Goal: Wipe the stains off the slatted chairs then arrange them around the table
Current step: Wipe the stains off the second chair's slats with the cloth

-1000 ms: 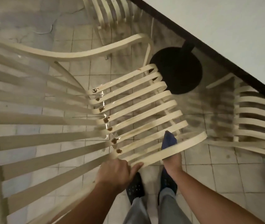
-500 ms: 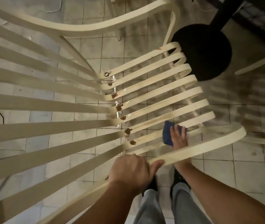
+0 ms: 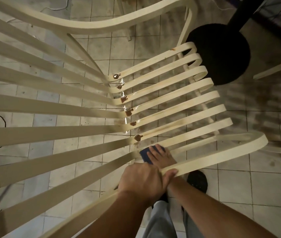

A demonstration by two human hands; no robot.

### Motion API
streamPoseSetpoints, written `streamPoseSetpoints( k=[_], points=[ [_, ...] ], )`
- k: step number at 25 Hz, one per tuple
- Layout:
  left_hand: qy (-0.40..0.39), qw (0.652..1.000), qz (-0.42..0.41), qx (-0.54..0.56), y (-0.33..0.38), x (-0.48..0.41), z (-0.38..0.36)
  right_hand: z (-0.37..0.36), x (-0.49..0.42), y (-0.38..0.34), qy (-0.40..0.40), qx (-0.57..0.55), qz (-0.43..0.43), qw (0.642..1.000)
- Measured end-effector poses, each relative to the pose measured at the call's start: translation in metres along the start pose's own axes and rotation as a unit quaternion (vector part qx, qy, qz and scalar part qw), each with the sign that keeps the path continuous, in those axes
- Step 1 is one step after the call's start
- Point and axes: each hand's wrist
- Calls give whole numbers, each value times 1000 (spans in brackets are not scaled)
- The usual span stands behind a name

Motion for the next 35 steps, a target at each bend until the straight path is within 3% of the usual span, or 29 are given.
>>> streamPoseSetpoints(
  k=[2,4,6,8,12,15,17,19,21,23,24,25,26,28,31,35],
  points=[
    [5,1000,4,-6,-1,1,-2,18,13,50,-49,-5,2,999],
    [11,1000,7,-4,-1,0,-7,48,26,105,49,14,-44,998],
    [19,1000,6,22,-1,1,-6,74,40,141,129,-11,-156,979],
    [25,999,7,30,-2,-1,-9,90,36,154,172,-30,-228,958],
    [6,1000,6,26,-1,-1,-6,54,14,108,245,-6,-240,939],
    [-5,1000,18,-1,0,-1,-2,14,2,42,210,-31,-185,960],
    [-20,1000,18,-7,1,-1,2,-18,-7,-5,96,-81,-129,984],
    [-29,999,21,-8,2,1,3,-38,-9,-40,0,-178,-98,979],
    [-28,999,19,-13,2,-1,-1,-22,-7,-50,-32,-224,-83,970],
    [-29,999,15,-5,2,-2,-6,-8,-11,-30,-49,-117,-3,992],
    [-27,999,18,-7,2,-2,-6,0,-9,-9,-31,-30,7,999],
    [-21,999,24,-14,2,-3,-6,12,-1,13,-50,7,3,999],
    [-15,999,29,-20,2,-3,-5,24,6,41,-12,6,5,1000],
    [-7,999,31,-10,1,-2,-5,44,16,93,69,-69,-42,994],
    [-3,1000,20,19,0,-1,-9,76,29,146,122,-134,-150,972],
    [-1,1000,29,-6,1,0,-5,65,18,107,149,-89,-200,964]
  ],
)
Point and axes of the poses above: each hand's wrist, its own x-axis away from the middle knuckle, its own z-axis out of the back of the hand, y = z × x, and after that the axes turned 13 degrees about -x, right-handed
